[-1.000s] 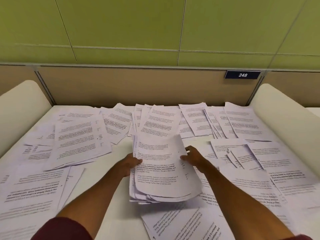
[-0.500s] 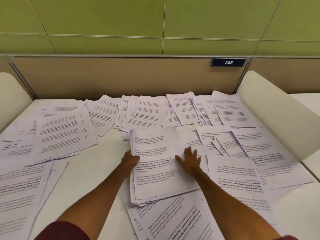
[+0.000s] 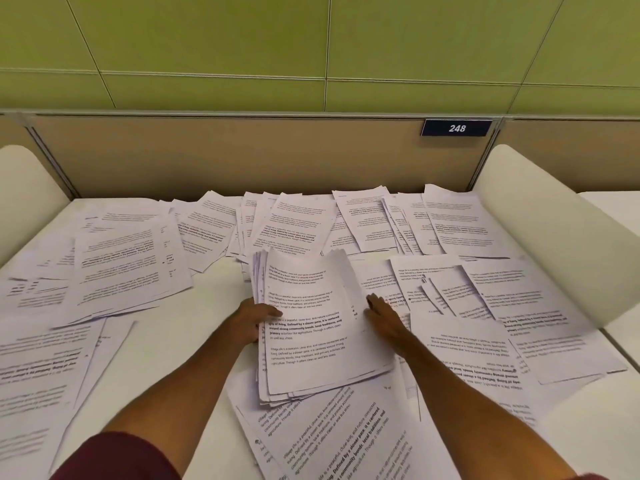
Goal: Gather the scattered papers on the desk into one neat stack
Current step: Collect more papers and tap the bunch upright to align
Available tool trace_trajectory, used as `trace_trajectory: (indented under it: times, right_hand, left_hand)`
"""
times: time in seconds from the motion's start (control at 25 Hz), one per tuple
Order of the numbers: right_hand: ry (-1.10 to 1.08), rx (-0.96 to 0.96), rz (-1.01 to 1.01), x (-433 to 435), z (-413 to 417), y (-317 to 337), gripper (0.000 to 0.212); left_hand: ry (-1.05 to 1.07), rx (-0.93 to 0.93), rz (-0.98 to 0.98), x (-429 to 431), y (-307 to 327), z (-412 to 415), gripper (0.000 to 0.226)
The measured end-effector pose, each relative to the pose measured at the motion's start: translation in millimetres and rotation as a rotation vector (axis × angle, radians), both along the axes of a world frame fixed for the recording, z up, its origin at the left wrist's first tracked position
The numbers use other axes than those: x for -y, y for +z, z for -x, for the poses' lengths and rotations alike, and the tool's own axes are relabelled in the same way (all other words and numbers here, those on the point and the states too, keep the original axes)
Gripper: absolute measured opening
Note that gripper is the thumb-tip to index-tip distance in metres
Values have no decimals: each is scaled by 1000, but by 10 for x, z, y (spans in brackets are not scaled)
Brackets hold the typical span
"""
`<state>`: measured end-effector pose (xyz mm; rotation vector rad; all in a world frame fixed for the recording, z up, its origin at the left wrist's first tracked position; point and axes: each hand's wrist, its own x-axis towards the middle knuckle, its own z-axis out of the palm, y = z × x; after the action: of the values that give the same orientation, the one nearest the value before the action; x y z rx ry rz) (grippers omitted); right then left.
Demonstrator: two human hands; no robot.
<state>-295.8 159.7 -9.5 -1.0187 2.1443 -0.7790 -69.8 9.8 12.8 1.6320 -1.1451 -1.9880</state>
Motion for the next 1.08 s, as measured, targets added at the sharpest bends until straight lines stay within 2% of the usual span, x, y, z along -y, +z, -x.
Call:
trace_trajectory:
  times: [0.12,0.2,0.32,0.4,0.48,0.56,0.76,0.92,1.08]
  right_hand:
    - [-42,132,63,-33,35,61,49]
    - [-21,116,69,-27,48,50,52]
    - [-166,39,237,8,48,18,68]
    - [-339,189,337,38,47,26,82]
    - [-345,386,348,82,56,47,76]
    - [-223,547,315,146,54,79,65]
    - [-58,555,311,316,37,126,63]
    - [-70,632,238,366,46,94,51]
    - [-59,739,148,382,81,140,50]
  left_hand:
    - [-65,-85,77,-3,-61,-12,66]
    - [-89,-108,130,19,-52,-9,69]
    - [13,-125,215,111,16,-64,61]
    - [49,-194,224,197,79,-134,52]
    - [44,-261,218,277,131,-196,44]
    - [23,-302,223,333,169,-227,40]
    - [-54,-368,218,345,199,-265,38]
    - [-166,-301,172,287,68,-277,57]
    - [-132,-283,178,293,22,-285,49]
